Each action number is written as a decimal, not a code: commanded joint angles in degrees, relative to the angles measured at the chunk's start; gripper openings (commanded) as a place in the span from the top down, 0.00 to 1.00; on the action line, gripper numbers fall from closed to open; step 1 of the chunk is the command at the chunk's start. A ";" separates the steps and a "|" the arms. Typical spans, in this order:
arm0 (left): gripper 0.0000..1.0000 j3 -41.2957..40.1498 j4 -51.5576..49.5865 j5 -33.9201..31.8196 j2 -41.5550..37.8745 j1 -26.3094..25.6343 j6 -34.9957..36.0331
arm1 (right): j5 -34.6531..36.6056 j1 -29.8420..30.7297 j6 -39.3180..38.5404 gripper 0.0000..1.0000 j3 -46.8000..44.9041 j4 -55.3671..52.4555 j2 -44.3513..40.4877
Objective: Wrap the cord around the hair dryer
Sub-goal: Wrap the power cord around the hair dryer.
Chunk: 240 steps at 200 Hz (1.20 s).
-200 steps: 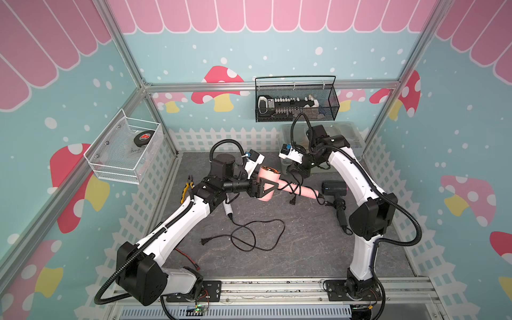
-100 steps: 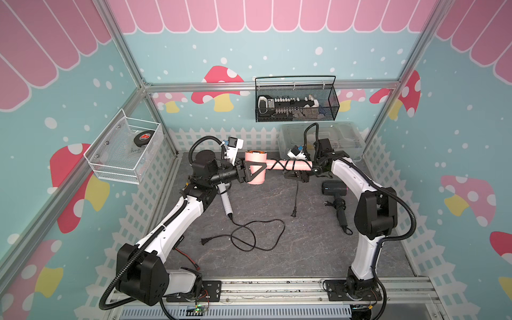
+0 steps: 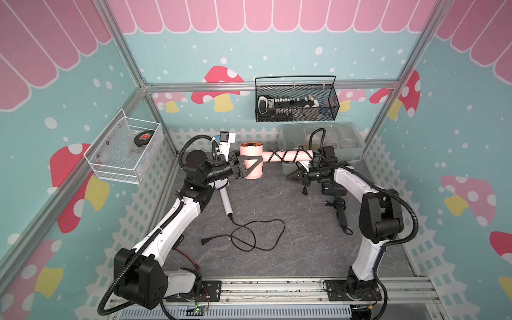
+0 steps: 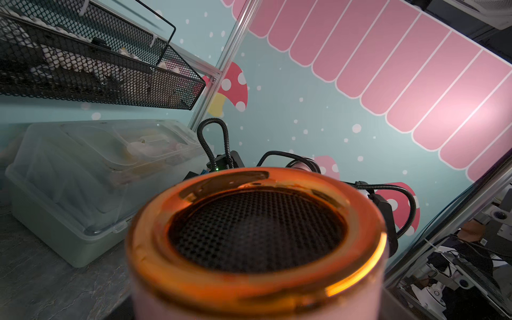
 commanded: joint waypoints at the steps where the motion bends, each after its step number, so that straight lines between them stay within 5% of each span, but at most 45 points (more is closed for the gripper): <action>1: 1.00 1.20 5.33 -0.99 -2.38 0.98 -1.67 | -0.77 -0.88 0.17 0.85 -1.51 1.66 -3.15; 178: 1.00 2.13 3.00 -1.76 -2.57 1.91 -0.80 | 10.57 -1.65 -3.81 0.66 -7.88 -3.19 -12.26; 208: 1.00 2.01 1.67 -1.94 -3.05 1.91 0.28 | 15.78 -1.70 -3.35 0.42 -9.95 -2.15 -15.40; 240: 1.00 2.00 1.99 -2.22 -3.12 1.91 0.09 | 18.24 -1.79 -3.38 0.37 -10.25 -3.03 -16.29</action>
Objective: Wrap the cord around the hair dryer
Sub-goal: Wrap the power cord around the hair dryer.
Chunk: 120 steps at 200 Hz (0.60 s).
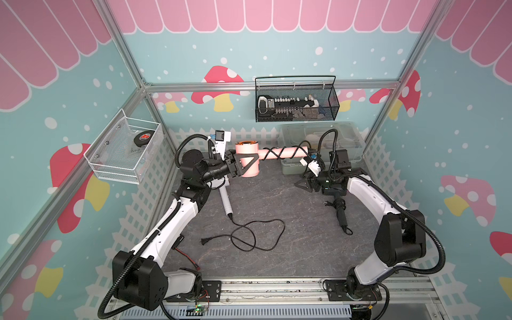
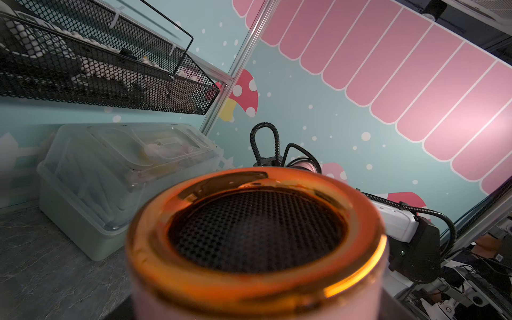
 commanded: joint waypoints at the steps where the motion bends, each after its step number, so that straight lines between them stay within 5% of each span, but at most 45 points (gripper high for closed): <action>1: 1.00 2.02 3.40 -1.19 -2.31 0.29 0.11 | 2.55 -0.38 -0.78 0.37 -0.67 -0.74 -1.35; 70: 1.00 2.50 4.99 -0.83 -2.28 0.42 -1.16 | -4.40 0.02 0.20 0.41 -3.11 10.08 -1.58; 120: 1.00 2.39 4.71 -1.17 -3.09 1.14 -1.49 | -4.16 0.04 0.46 0.80 -4.08 10.69 -0.88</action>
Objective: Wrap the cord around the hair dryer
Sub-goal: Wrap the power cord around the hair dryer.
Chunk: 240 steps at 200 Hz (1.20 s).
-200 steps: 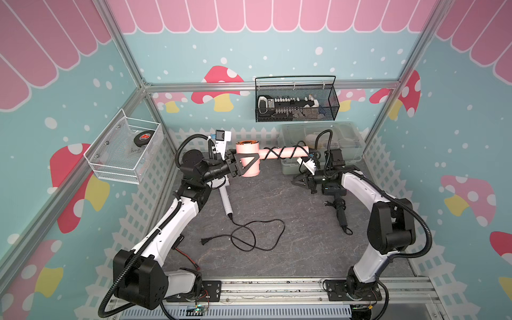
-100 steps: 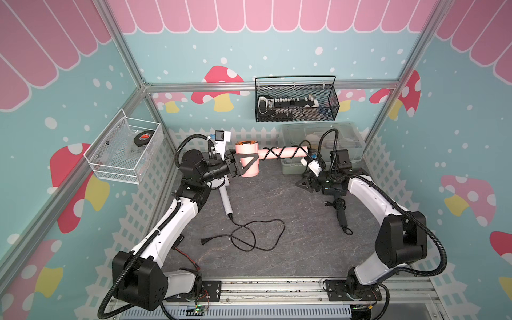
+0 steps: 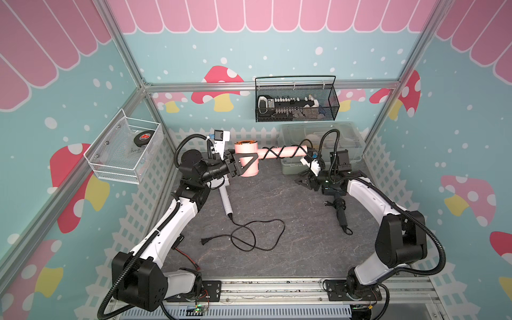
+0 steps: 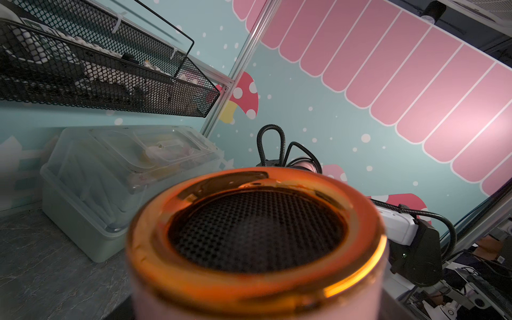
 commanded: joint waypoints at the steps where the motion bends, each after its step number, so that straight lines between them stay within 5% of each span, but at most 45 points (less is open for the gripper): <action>1: 1.00 2.33 4.65 -1.07 -2.61 0.72 -1.22 | -1.53 0.03 0.20 0.80 -1.29 1.88 -0.55; 32: 1.00 1.69 6.97 -1.48 -2.44 1.45 -3.25 | -1.28 0.02 1.63 1.00 -3.83 4.80 -1.46; 116: 1.00 -1.83 27.46 -4.88 1.87 2.66 -19.99 | 1.72 3.66 11.31 1.00 -9.79 16.39 -1.00; 203: 1.00 -1.97 35.77 -4.61 5.48 2.64 -27.51 | 20.67 7.34 12.77 1.00 -3.13 15.96 1.34; 240: 1.00 -3.81 42.39 -3.14 7.03 1.62 -32.56 | 20.07 6.23 12.49 1.00 4.50 13.19 4.47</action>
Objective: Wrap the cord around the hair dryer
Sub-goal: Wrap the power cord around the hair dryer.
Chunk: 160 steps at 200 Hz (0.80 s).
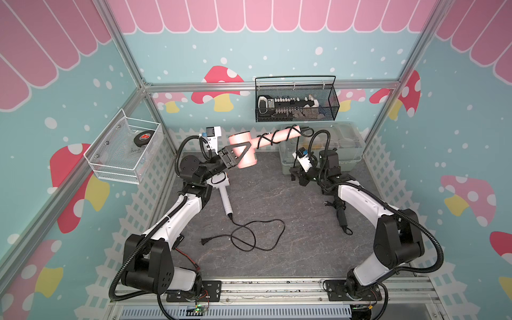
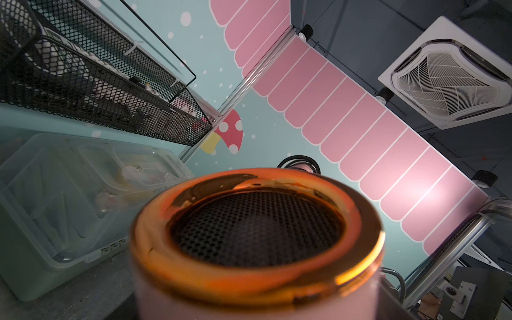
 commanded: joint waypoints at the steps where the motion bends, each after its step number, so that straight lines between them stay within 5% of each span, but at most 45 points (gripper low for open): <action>1: 1.00 -0.25 14.36 -0.48 0.16 -0.66 -6.71 | 1.65 -0.54 0.11 1.00 5.05 -3.42 3.71; 96: 1.00 1.85 21.89 -2.01 5.52 -2.82 -11.65 | -1.76 5.92 5.86 1.00 -1.14 3.54 7.77; 160: 1.00 0.66 3.47 -7.55 1.07 -2.29 3.95 | 2.69 11.63 9.79 1.00 -14.05 6.72 -1.59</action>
